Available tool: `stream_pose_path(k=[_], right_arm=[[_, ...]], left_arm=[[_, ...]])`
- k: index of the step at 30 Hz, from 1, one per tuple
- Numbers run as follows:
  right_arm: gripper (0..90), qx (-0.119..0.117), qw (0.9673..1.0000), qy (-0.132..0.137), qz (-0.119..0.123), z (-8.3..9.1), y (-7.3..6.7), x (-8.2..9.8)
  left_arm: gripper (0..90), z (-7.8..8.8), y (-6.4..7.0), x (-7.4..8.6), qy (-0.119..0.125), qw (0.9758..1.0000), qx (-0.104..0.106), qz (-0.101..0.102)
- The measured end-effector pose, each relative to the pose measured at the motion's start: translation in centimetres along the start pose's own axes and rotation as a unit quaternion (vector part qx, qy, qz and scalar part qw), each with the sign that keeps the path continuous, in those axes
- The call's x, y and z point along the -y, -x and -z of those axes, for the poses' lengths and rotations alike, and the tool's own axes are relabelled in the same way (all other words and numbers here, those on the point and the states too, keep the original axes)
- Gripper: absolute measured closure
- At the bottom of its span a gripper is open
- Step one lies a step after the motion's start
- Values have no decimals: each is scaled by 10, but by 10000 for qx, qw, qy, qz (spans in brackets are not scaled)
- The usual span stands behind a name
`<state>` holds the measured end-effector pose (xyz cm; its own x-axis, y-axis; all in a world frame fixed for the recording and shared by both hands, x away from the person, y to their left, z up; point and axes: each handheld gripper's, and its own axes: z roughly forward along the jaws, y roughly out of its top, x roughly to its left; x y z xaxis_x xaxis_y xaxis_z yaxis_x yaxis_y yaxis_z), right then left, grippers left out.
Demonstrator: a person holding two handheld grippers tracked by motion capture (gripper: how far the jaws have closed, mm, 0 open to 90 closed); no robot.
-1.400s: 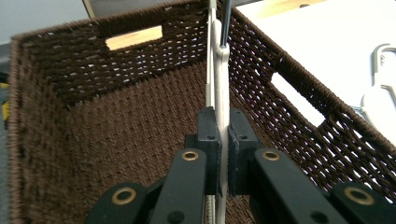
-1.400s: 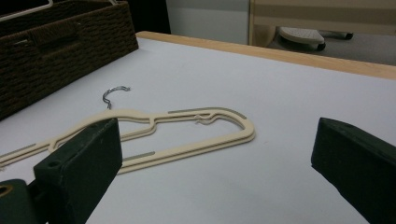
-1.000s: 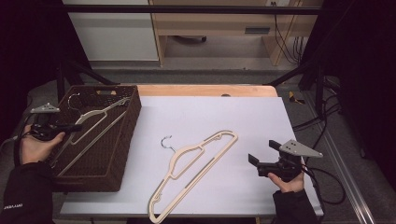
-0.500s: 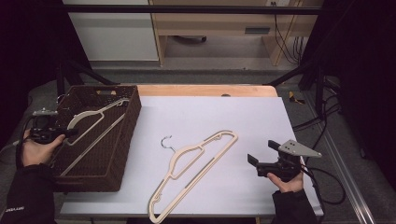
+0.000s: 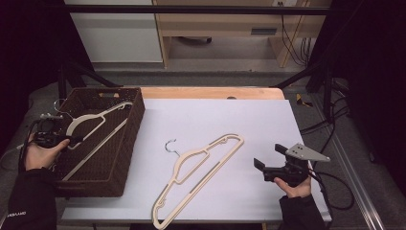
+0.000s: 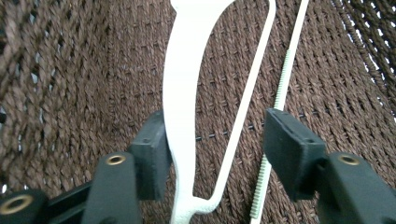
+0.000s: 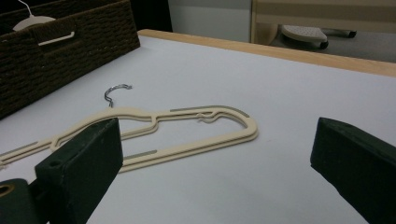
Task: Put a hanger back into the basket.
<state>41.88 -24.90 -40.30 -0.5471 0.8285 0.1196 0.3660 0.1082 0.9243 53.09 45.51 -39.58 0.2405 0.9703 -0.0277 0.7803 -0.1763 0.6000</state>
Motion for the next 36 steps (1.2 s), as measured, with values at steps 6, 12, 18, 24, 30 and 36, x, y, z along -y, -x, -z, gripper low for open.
stream_pose_path(k=[6, 12, 18, 24, 30, 36], right_arm=[[27, 9, 10000, 15, -1, 1, 0, 0], [26, 16, 10000, 21, -6, 1, 0, 0], [26, 9, 10000, 39, 8, 3, 1, -1], [26, 8, 10000, 62, 10, 4, 0, -2], [26, 11, 9999, 100, -2, 6, 0, -3], [26, -1, 9999, 110, 13, 6, 0, -4]], left_arm=[[338, -4, -2, 2, -163, 9998, -62, 138], [321, 0, -2, 0, -196, 9993, -74, 297], [293, 9, 3, 1, -126, 9992, -121, 366], [273, 23, 2, 2, 124, 9990, -80, 423], [233, 46, 17, 4, 915, 9955, 215, 117], [150, 66, 40, 5, 1610, 9852, 547, -190]])
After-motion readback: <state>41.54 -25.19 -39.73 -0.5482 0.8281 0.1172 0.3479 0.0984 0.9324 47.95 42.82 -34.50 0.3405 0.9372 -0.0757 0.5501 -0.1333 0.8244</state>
